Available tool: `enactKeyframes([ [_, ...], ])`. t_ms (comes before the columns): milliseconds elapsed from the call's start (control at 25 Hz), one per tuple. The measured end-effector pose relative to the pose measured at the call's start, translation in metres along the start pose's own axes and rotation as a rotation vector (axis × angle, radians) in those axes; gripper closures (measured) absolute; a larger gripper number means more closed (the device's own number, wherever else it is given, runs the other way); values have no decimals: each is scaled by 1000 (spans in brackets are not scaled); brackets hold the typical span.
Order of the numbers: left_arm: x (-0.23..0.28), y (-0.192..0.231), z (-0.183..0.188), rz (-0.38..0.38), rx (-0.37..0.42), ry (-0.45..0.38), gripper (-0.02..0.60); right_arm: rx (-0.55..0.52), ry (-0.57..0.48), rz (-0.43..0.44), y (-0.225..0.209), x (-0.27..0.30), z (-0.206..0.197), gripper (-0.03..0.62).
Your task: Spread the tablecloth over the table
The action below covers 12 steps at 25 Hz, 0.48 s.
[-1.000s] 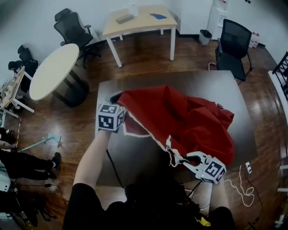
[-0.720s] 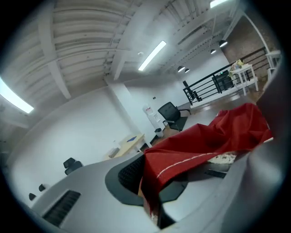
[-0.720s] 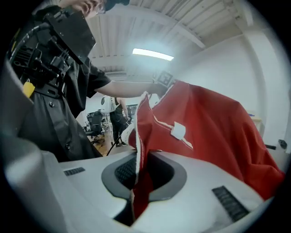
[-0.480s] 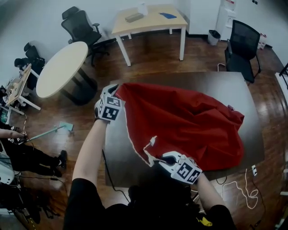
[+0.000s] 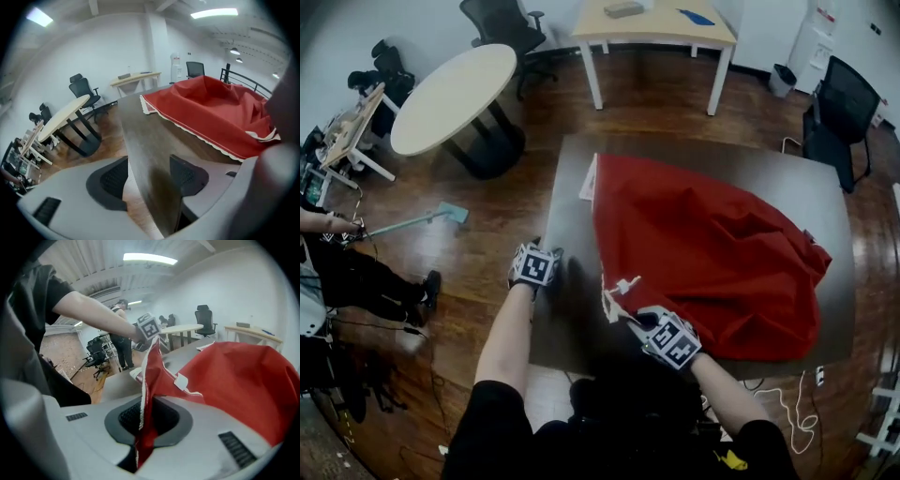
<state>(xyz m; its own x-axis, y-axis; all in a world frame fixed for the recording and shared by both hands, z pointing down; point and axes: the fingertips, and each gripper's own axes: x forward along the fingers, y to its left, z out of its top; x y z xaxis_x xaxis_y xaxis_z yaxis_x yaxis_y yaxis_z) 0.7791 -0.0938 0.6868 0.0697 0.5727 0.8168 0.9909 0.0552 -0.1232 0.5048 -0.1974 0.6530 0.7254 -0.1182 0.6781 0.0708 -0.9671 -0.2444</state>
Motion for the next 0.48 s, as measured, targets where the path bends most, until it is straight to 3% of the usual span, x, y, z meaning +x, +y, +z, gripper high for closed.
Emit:
enactKeyframes([
  [160,-19,5,17,17,-28,-103,390,-3,26,-30,-7,12,14,566],
  [240,-33,3,27,19,-32,-157,402,-59,36,-73,-11,18,25,566],
  [320,-55,-6,38,16,-59,-234,470,-147,44,-133,-14,17,38,566],
  [400,-82,-17,39,-1,-124,-298,577,-206,37,-171,-14,15,50,568],
  [480,-110,-27,23,-33,-234,-339,578,-215,6,-182,-8,16,66,568],
])
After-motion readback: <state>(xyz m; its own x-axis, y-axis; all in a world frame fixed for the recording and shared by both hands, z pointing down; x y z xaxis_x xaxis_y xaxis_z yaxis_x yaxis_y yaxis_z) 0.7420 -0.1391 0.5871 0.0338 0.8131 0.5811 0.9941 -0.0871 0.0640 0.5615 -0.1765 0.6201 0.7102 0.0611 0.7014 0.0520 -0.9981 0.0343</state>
